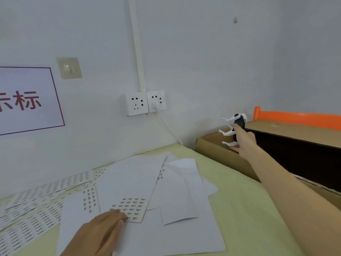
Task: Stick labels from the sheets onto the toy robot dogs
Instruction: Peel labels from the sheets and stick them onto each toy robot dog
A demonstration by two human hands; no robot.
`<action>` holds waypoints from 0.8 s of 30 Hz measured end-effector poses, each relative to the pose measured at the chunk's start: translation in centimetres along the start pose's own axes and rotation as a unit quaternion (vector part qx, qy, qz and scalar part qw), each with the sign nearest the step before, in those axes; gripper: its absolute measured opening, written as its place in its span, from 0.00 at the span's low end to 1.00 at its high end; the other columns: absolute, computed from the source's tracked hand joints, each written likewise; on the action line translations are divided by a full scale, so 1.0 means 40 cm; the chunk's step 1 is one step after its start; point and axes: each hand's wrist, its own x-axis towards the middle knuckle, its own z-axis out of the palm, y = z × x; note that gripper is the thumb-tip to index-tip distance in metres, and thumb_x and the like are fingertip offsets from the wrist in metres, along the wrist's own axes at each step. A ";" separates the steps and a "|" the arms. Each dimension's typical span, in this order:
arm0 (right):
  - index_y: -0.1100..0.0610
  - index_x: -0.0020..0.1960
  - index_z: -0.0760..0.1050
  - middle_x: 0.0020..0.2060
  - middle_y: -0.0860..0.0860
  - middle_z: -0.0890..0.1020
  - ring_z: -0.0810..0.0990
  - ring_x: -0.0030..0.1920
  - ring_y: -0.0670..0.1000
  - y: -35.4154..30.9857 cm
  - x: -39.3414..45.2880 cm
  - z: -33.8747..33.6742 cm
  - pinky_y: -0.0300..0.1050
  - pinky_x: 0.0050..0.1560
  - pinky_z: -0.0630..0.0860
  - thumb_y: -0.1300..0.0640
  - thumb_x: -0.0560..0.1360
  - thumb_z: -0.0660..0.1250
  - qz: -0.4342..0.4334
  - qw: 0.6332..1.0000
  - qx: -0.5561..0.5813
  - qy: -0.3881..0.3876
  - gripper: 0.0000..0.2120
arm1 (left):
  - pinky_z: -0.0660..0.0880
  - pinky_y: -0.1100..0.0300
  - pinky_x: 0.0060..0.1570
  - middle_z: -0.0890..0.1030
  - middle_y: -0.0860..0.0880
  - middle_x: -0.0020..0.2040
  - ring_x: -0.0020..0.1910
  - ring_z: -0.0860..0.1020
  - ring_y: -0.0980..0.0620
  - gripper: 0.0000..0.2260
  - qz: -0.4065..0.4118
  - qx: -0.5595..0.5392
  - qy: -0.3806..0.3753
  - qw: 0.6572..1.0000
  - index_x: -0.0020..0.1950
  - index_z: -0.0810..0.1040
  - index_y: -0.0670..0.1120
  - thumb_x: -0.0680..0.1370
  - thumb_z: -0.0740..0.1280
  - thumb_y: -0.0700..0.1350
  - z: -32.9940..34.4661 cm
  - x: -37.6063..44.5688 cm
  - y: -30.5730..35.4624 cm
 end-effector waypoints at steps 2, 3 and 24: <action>0.63 0.56 0.75 0.53 0.56 0.79 0.82 0.37 0.58 -0.015 0.017 -0.049 0.54 0.51 0.82 0.47 0.76 0.67 -0.001 0.993 -0.113 0.037 0.19 | 0.74 0.61 0.39 0.86 0.49 0.40 0.37 0.85 0.48 0.16 0.005 0.007 0.021 1.000 0.44 0.87 0.51 0.59 0.70 0.40 0.011 -0.007 -0.010; 0.63 0.55 0.77 0.52 0.57 0.81 0.83 0.40 0.59 -0.022 0.025 -0.075 0.52 0.47 0.82 0.46 0.76 0.67 -0.004 0.982 -0.182 0.049 0.20 | 0.75 0.55 0.43 0.87 0.49 0.42 0.41 0.85 0.47 0.15 -0.015 -0.020 -0.001 1.000 0.46 0.87 0.50 0.62 0.69 0.41 0.016 -0.006 -0.015; 0.56 0.71 0.71 0.68 0.56 0.74 0.70 0.69 0.57 -0.002 0.064 -0.198 0.52 0.67 0.67 0.57 0.79 0.64 -0.110 0.936 -0.334 0.025 0.21 | 0.59 0.68 0.38 0.79 0.61 0.34 0.32 0.75 0.63 0.08 0.050 -0.029 0.098 0.994 0.37 0.75 0.59 0.68 0.57 0.49 0.078 0.000 -0.060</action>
